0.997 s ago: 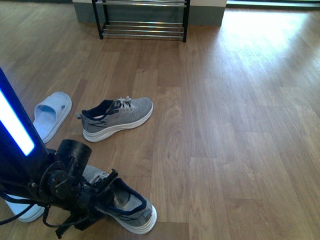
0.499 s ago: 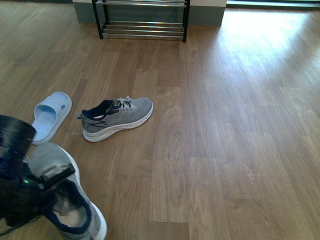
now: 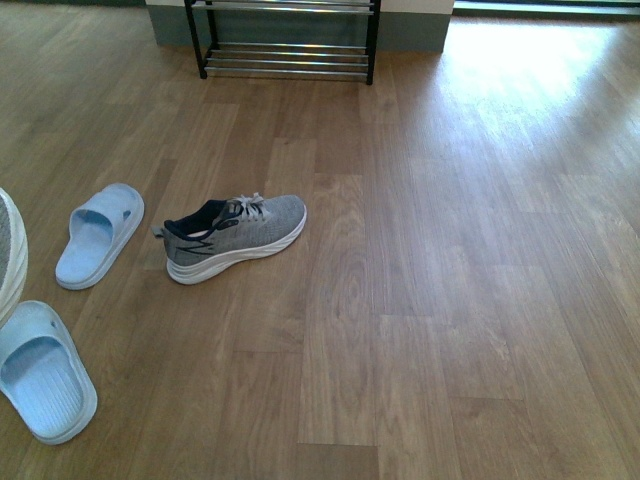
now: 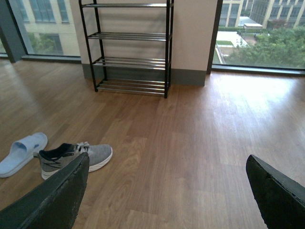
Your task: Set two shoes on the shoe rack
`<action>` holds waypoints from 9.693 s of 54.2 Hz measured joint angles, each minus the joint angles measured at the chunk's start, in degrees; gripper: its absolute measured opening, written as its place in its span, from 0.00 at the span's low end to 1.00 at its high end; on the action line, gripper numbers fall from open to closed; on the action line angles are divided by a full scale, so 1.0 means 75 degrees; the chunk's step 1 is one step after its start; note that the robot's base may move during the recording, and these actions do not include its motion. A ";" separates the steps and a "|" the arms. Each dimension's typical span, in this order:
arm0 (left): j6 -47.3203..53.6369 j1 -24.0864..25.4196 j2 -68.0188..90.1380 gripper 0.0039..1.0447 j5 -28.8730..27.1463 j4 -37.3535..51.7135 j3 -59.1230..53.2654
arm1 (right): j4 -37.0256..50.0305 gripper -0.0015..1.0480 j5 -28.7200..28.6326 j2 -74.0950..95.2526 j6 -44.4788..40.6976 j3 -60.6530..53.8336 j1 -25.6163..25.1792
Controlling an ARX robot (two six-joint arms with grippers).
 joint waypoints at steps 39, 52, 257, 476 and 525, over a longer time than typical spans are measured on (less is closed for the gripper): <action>0.1649 -0.1250 -0.7262 0.01 -0.2145 -0.3824 -0.0114 | 0.0000 0.91 0.0000 0.0000 0.0000 0.0000 0.0000; 0.1649 -0.1250 -0.7262 0.01 -0.2139 -0.3824 -0.0114 | 0.0000 0.91 0.0000 0.0000 0.0000 0.0000 0.0000; 0.1649 -0.1256 -0.7262 0.01 -0.2136 -0.3824 -0.0114 | 0.1996 0.91 -0.1364 1.8138 0.4010 0.6933 0.1224; 0.1649 -0.1262 -0.7268 0.01 -0.2087 -0.3824 -0.0114 | 0.1469 0.01 -0.2261 0.4578 -0.3022 0.1976 -0.2958; 0.1649 -0.1262 -0.7268 0.01 -0.2133 -0.3824 -0.0114 | 0.1469 0.01 -0.2334 0.4587 -0.3022 0.1973 -0.2952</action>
